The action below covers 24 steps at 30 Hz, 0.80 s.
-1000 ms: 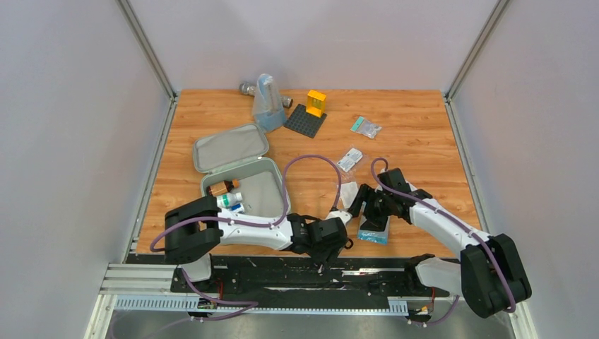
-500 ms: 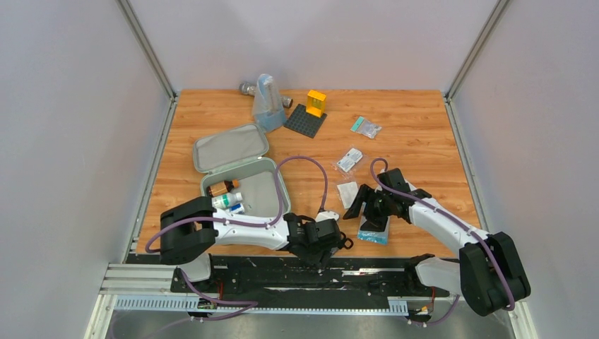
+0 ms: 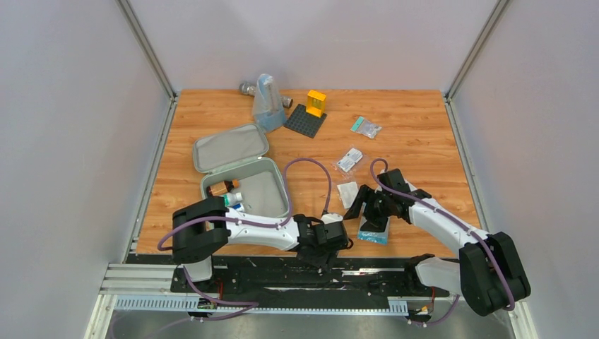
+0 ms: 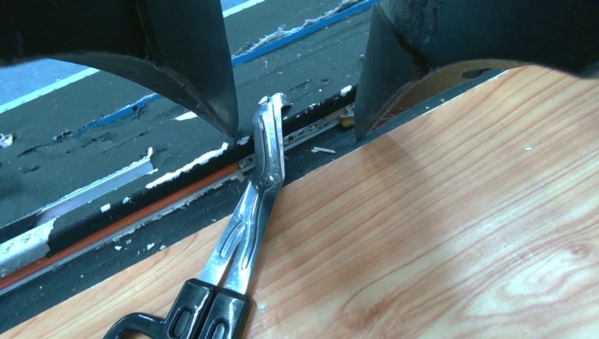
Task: Organize the medicine kit
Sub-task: Move the scissors to the center of the board, then pick up the scissors from the center of the board.
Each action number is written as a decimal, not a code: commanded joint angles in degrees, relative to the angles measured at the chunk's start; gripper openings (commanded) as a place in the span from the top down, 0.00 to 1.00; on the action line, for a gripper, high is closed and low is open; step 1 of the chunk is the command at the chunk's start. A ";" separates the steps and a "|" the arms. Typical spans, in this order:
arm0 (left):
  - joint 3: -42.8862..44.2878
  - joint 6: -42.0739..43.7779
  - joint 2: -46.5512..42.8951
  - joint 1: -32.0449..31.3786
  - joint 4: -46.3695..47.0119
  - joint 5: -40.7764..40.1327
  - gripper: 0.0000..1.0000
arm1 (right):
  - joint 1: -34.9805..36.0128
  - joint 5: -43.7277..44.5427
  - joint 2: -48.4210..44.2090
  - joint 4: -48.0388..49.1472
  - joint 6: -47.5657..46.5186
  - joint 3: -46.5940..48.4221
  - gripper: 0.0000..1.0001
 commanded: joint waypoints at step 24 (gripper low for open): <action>6.16 -4.69 6.30 -0.39 -3.94 -3.55 0.65 | 0.44 -0.80 -1.22 1.76 -1.16 -1.73 0.30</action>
